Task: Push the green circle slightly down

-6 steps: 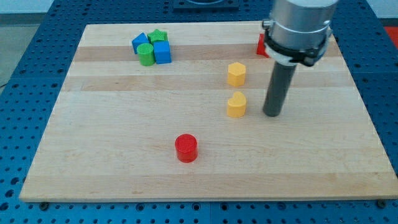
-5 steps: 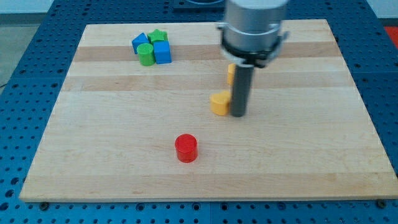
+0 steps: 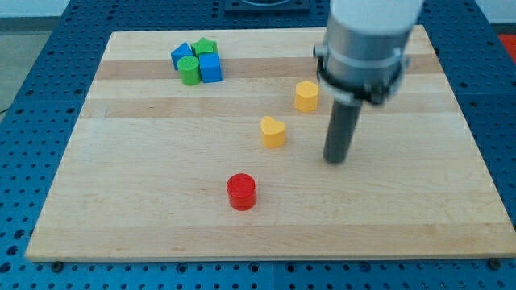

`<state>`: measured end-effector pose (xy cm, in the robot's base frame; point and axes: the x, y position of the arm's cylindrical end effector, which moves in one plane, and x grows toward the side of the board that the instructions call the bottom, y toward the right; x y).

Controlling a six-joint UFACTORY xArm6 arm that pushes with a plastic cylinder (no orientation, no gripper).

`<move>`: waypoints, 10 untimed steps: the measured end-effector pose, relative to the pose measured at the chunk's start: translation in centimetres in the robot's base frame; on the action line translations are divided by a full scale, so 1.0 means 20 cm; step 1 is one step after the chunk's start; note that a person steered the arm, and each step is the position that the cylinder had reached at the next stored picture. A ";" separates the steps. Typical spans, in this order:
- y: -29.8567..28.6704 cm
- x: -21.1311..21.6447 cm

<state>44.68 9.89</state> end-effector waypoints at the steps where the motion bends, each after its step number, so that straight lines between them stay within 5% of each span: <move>1: 0.50 -0.36; 2: 0.76 -0.85; 3: 0.52 -1.20; 4: 0.03 -1.27; 6: -0.74 -1.25; 10: -0.78 -0.55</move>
<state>33.75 -5.71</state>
